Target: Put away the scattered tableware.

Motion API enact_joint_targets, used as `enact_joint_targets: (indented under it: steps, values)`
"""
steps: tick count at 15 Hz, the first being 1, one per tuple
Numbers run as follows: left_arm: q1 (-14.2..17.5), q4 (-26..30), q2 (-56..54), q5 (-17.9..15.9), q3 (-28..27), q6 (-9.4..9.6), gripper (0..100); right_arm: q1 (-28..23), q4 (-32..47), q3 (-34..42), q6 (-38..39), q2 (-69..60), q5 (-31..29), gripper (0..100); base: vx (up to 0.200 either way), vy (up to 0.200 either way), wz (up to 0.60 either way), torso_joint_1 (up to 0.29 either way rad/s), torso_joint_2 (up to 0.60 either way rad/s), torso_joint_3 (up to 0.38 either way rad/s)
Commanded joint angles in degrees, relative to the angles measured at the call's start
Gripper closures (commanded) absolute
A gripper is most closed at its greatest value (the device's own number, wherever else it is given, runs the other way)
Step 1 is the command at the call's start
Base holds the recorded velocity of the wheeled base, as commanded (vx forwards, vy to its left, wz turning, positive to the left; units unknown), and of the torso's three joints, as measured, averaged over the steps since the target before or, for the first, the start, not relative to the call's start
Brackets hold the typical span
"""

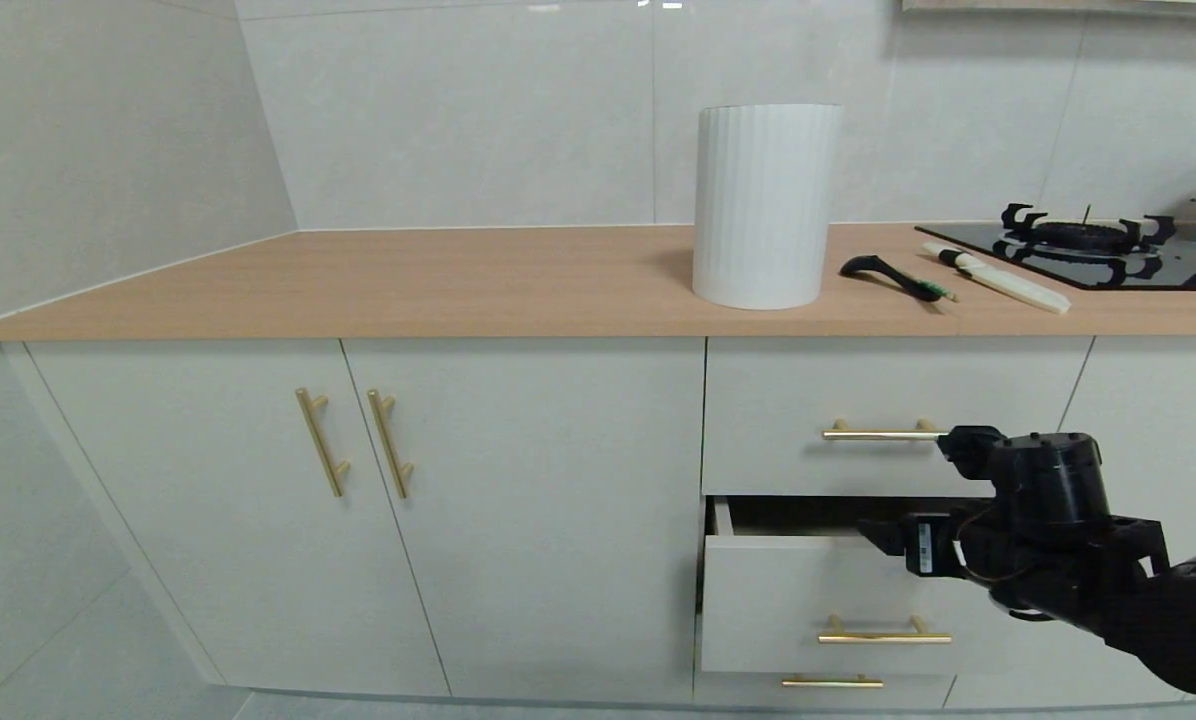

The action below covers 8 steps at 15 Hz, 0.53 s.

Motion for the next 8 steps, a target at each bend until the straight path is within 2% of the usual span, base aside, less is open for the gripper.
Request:
enact_joint_targets:
  steps: [1, 4, 8]
  values:
    - [0.0, 0.0, 0.0, 0.0, 0.0, -0.01, 0, -0.2, -7.3, -0.2, 0.0, 9.0, -2.8, 0, 0.0, 0.0, 0.0, 0.0, 0.0, 0.0]
    - [0.0, 0.0, 0.0, 0.0, 0.0, -0.01, 0, -0.3, -15.5, -0.2, -0.2, 15.5, -3.9, 0, 0.0, 0.0, 0.0, 0.0, 0.0, 0.0]
    - [0.0, 0.0, 0.0, 0.0, 0.0, -0.01, 0, -0.5, -15.8, -0.3, -0.2, 16.0, -3.9, 0, 0.0, 0.0, 0.0, 0.0, 0.0, 0.0]
